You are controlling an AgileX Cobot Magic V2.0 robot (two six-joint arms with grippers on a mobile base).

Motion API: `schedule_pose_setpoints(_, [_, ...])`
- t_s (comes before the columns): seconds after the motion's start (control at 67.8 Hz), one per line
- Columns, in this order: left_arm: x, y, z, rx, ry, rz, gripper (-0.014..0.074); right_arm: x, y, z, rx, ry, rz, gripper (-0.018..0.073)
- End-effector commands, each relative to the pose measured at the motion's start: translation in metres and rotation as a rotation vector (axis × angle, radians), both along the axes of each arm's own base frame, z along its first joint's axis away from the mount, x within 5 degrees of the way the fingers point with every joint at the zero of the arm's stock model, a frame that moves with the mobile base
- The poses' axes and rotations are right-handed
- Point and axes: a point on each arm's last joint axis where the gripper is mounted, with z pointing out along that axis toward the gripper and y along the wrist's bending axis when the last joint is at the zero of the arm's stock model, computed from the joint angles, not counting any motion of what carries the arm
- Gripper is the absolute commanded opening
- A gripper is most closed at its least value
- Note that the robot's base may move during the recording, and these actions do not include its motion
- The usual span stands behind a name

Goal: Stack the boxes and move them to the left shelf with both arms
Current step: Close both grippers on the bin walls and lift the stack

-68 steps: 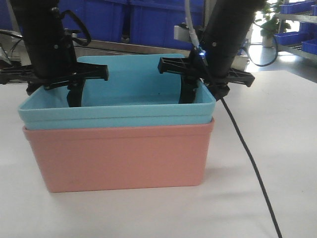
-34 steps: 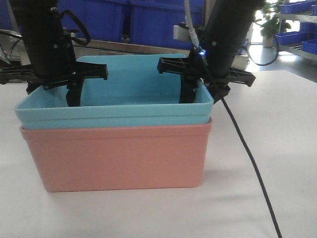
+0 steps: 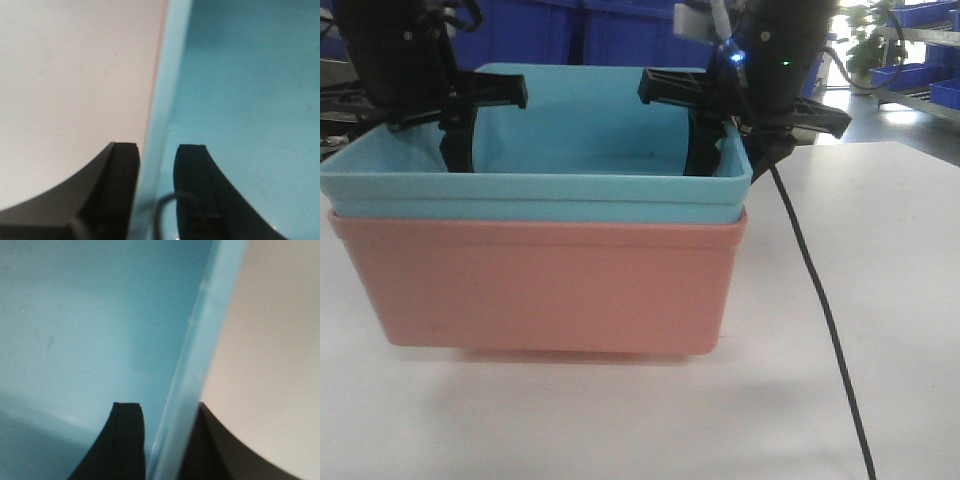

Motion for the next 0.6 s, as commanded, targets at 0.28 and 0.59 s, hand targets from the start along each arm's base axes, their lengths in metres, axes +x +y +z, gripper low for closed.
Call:
schedule_pose_setpoints(0.28, [-0.045, -0.003, 0.089, -0.078, -0.22, -0.117, -0.0003, -0.018, -0.012, 0.087, 0.101, -0.296, 0.014, 0.005])
schedule_pose_setpoints(0.59, [-0.079, 0.011, 0.107, -0.095, -0.253, -0.128, -0.0003, -0.037, -0.008, 0.11, 0.107, -0.364, 0.087, 0.005])
